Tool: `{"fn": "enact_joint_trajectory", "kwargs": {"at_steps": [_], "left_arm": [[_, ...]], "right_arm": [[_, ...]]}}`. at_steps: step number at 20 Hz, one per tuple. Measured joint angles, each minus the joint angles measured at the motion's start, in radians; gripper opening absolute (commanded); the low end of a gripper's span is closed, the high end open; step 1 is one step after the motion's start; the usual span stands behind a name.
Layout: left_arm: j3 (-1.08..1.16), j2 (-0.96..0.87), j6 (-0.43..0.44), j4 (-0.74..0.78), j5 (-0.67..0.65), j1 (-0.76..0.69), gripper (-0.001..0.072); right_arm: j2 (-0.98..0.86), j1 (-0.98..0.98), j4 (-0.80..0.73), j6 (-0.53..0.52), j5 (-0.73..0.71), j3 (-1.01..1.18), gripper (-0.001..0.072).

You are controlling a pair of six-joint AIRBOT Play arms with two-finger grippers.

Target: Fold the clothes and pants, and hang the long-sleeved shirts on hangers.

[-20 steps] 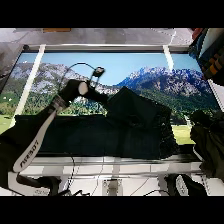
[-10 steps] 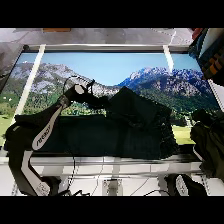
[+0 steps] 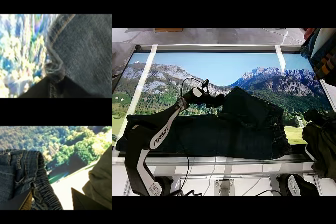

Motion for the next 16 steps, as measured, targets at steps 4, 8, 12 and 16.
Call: {"fn": "enact_joint_trajectory", "kwargs": {"at_steps": [4, 8, 12, 16], "left_arm": [[0.0, 0.01, 0.005, 0.0, 0.023, 0.011, 0.0017], [0.006, 0.085, 0.075, 0.0, 0.034, 0.061, 0.0017], [0.009, 0.217, 0.19, 0.0, 0.074, 0.165, 0.0016], [0.01, 0.332, 0.304, 0.0, 0.136, 0.312, 0.0016]], "right_arm": [[0.0, 0.0, 0.0, 0.0, -0.001, 0.0, 0.0472], [0.0, 0.0, 0.0, -0.036, -0.024, 0.0, 0.0421], [-0.027, 0.0, 0.004, -0.095, -0.065, 0.0, 0.0381], [-0.106, 0.0, 0.077, -0.133, -0.08, 0.0, 0.0381]]}}
